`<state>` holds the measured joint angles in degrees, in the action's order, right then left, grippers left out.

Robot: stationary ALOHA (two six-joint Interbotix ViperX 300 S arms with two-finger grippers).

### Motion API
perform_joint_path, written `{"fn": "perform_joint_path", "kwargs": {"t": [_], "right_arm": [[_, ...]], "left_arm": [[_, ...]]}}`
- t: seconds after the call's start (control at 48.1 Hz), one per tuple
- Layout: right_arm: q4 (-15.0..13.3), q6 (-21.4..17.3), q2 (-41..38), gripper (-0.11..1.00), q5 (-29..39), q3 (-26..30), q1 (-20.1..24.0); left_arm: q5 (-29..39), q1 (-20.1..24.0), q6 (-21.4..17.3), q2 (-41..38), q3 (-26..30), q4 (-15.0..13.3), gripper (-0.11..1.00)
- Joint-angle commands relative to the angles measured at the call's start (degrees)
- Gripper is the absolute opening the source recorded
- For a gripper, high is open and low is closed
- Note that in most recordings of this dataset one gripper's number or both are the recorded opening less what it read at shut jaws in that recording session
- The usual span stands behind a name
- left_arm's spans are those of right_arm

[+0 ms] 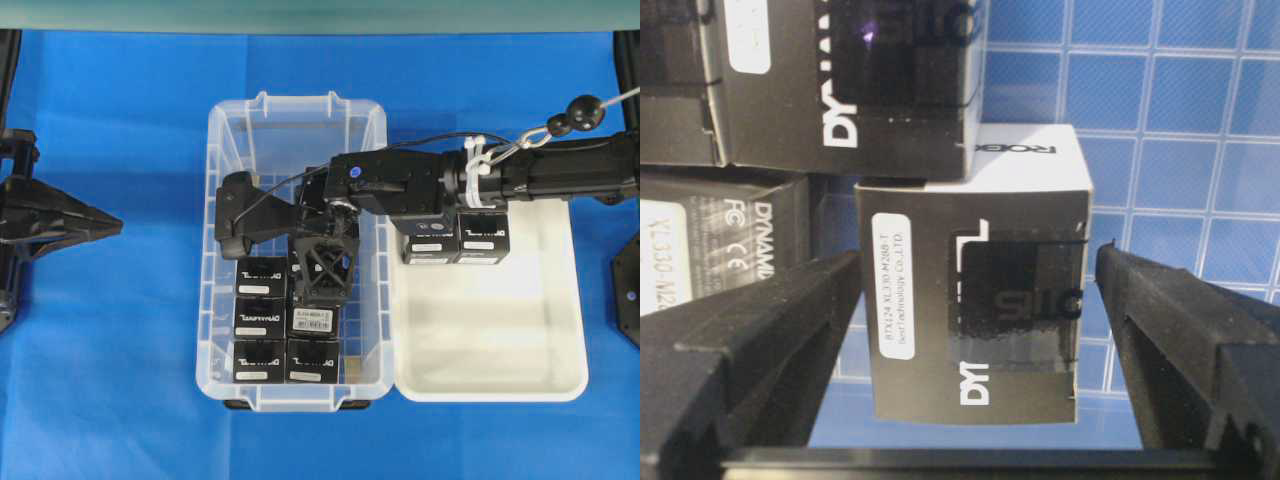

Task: Pick the box from inside the plastic case
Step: 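Lift the black box out of the case and carry it right to the tray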

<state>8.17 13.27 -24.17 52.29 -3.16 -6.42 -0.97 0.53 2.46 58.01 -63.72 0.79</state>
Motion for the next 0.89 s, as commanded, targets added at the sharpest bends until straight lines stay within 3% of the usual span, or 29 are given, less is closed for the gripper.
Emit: {"fn": "perform_joint_path", "kwargs": {"t": [0.0,0.146,0.312,0.478,0.728,0.874], "right_arm": [[0.1,0.2,0.1,0.99,-0.4,0.2,0.2],[-0.4,0.4,0.2,0.93,-0.4,0.7,0.2],[-3.1,1.1,1.4,0.59,0.6,2.7,-0.4],[-3.2,0.4,5.4,0.59,3.6,5.6,-1.9],[-3.3,-1.8,15.5,0.59,17.1,13.1,-2.9],[-3.3,-4.0,22.3,0.59,23.7,14.4,-2.2]], "left_arm": [[-0.2,0.1,0.0,-0.4,1.6,0.2,-0.05],[-0.2,0.1,0.0,-0.4,1.7,0.2,-0.05],[-0.3,0.1,0.0,-0.5,1.7,0.2,-0.05],[-0.2,0.2,0.0,-0.4,1.7,0.2,-0.05],[-0.2,0.1,0.0,-0.3,1.7,0.2,-0.05],[-0.2,0.1,0.0,-0.3,1.7,0.2,-0.05]]}}
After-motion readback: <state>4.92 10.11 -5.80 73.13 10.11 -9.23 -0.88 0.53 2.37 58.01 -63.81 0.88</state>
